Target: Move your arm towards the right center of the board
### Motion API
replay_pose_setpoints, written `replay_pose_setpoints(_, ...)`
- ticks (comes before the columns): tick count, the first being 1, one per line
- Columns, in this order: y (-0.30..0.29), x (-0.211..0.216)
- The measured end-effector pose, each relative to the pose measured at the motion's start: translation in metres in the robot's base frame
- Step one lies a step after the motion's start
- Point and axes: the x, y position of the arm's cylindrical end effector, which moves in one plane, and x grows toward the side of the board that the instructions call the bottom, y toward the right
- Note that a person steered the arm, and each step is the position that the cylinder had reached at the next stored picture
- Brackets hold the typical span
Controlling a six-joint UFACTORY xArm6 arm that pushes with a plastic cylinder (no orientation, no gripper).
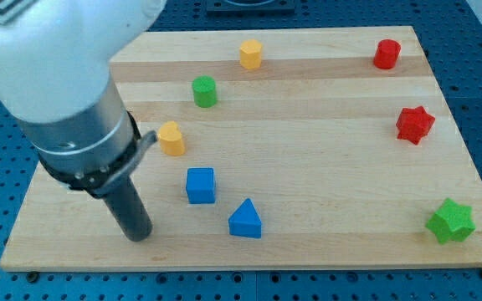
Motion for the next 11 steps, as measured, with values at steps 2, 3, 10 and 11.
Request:
replay_pose_setpoints(2,0.032,0.028)
replay_pose_setpoints(3,0.065,0.028)
replay_pose_setpoints(10,0.28,-0.128)
replay_pose_setpoints(11,0.291,-0.145)
